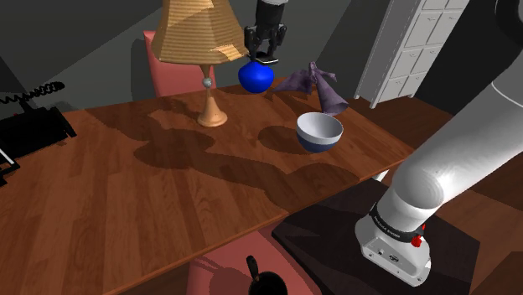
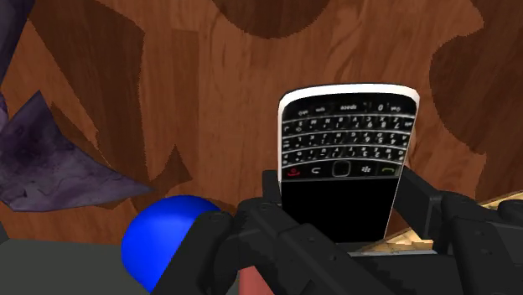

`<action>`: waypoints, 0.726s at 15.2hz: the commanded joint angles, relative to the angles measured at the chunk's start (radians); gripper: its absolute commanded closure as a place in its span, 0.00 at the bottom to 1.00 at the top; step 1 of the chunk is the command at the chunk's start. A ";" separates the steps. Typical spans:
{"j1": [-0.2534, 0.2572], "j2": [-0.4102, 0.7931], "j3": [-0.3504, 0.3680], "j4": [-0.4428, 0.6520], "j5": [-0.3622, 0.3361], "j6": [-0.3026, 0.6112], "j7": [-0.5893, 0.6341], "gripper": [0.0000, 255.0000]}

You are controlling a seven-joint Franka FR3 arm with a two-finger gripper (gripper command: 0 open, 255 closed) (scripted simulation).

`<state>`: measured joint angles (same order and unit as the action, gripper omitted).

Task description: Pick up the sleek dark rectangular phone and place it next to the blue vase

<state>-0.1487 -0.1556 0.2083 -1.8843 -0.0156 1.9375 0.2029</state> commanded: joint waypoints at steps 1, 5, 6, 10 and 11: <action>-0.020 -0.005 -0.030 -0.008 0.007 0.008 -0.053 1.00; -0.059 0.022 -0.085 0.019 0.015 0.009 -0.149 1.00; -0.069 0.032 -0.098 0.029 0.018 0.008 -0.172 1.00; -0.108 0.078 -0.149 0.080 0.029 0.003 -0.265 1.00; -0.118 0.092 -0.161 0.096 0.032 0.000 -0.288 1.00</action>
<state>-0.2547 -0.0778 0.0623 -1.8041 0.0127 1.9395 -0.0563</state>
